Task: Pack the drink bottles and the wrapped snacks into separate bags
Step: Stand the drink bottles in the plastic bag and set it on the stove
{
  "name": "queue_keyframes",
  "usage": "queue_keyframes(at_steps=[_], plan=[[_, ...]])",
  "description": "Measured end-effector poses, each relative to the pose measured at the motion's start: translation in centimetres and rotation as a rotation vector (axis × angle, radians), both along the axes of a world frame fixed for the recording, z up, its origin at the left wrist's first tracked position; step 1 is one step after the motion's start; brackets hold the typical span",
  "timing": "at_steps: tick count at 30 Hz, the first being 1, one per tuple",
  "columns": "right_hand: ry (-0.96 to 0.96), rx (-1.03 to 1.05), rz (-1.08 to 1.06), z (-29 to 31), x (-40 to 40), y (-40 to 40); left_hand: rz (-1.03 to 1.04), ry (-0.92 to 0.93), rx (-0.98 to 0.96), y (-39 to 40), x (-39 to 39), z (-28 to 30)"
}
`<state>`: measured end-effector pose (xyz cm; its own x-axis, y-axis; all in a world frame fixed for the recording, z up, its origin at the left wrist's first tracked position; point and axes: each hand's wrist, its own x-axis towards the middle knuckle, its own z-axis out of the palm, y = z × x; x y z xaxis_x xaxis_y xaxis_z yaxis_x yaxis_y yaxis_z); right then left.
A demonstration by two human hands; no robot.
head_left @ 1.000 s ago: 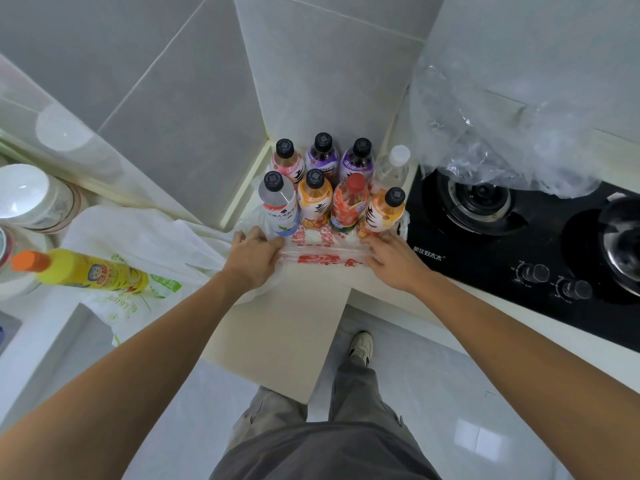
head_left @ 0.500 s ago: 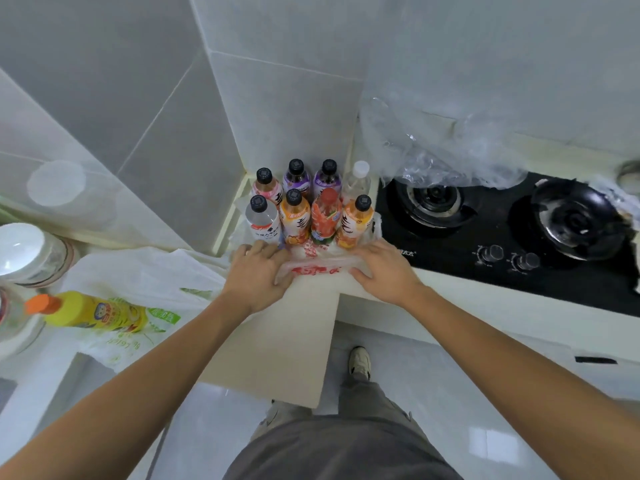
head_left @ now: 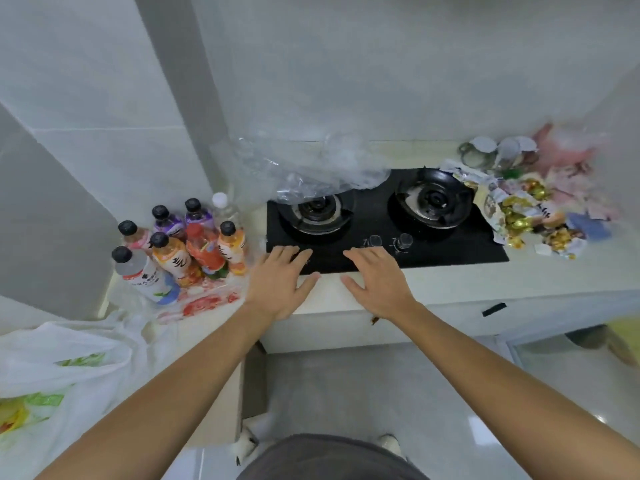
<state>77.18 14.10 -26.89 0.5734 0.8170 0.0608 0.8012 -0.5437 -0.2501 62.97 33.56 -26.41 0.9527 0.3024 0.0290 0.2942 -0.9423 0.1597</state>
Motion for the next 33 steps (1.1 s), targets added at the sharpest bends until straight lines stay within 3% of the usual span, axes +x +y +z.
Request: queue_keyframes(at_steps=[8, 10, 14, 27, 33], plan=[[-0.011, 0.049, -0.091, 1.3, 8.8, -11.9, 0.013, -0.021, -0.023, -11.4, 11.6, 1.1], [0.006, 0.045, -0.179, 1.8, 13.7, -18.4, -0.048, -0.019, -0.016, -17.5, 17.6, 1.9], [0.006, 0.041, -0.203, 1.6, 15.1, -20.1, -0.063, -0.045, -0.06, -19.1, 19.3, 1.8], [0.071, -0.012, -0.512, -2.6, 35.1, -31.3, -0.28, 0.013, -0.181, -27.6, 42.4, -2.8], [0.126, -0.028, -0.562, -3.5, 41.5, -35.2, -0.397, 0.017, -0.213, -32.4, 50.0, -3.7]])
